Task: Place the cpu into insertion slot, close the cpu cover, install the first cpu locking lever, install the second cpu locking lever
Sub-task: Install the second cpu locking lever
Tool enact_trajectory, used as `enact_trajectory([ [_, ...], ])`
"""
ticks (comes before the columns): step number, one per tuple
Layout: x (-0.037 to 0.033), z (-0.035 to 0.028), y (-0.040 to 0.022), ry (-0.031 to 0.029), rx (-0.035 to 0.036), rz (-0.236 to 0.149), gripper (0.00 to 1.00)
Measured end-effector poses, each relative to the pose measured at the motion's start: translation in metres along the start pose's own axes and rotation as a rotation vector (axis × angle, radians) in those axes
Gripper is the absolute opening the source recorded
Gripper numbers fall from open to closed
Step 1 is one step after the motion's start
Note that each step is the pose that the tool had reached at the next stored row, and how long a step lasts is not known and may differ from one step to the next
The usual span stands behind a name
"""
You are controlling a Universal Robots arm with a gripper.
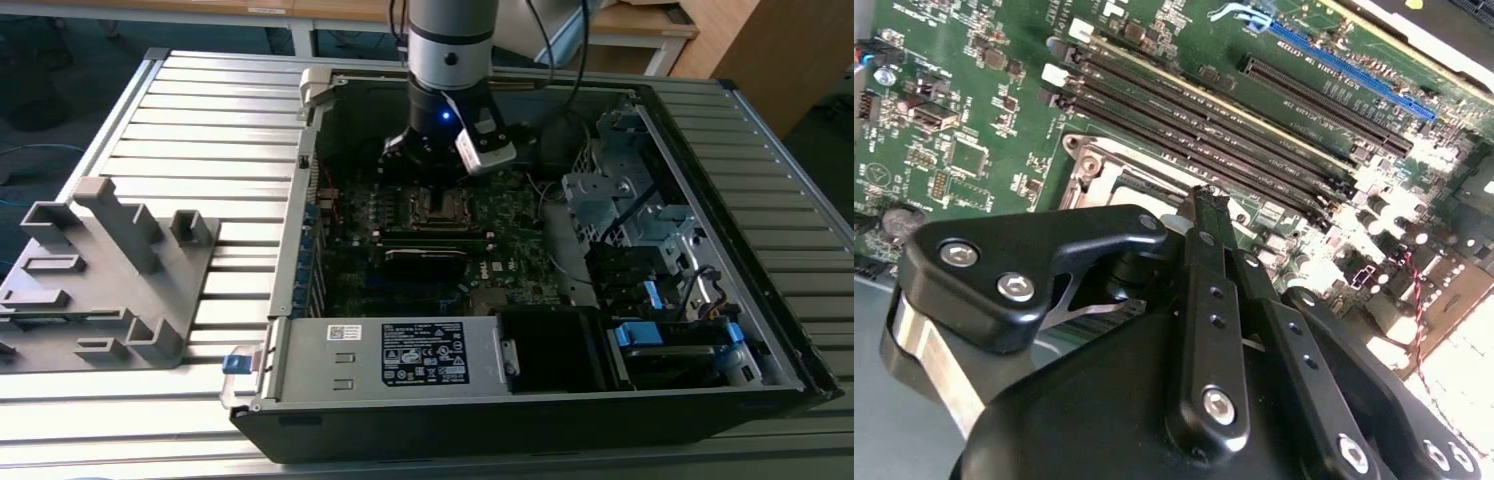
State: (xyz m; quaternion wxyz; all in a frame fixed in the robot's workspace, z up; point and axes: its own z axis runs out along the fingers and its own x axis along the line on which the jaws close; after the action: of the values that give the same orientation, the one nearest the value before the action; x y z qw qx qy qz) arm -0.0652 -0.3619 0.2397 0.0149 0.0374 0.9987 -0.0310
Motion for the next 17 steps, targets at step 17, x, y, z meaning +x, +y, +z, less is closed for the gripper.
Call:
enact_trajectory([
  [17,0.0034,0.0122,-0.0001,0.0,0.0005,0.0,0.11],
])
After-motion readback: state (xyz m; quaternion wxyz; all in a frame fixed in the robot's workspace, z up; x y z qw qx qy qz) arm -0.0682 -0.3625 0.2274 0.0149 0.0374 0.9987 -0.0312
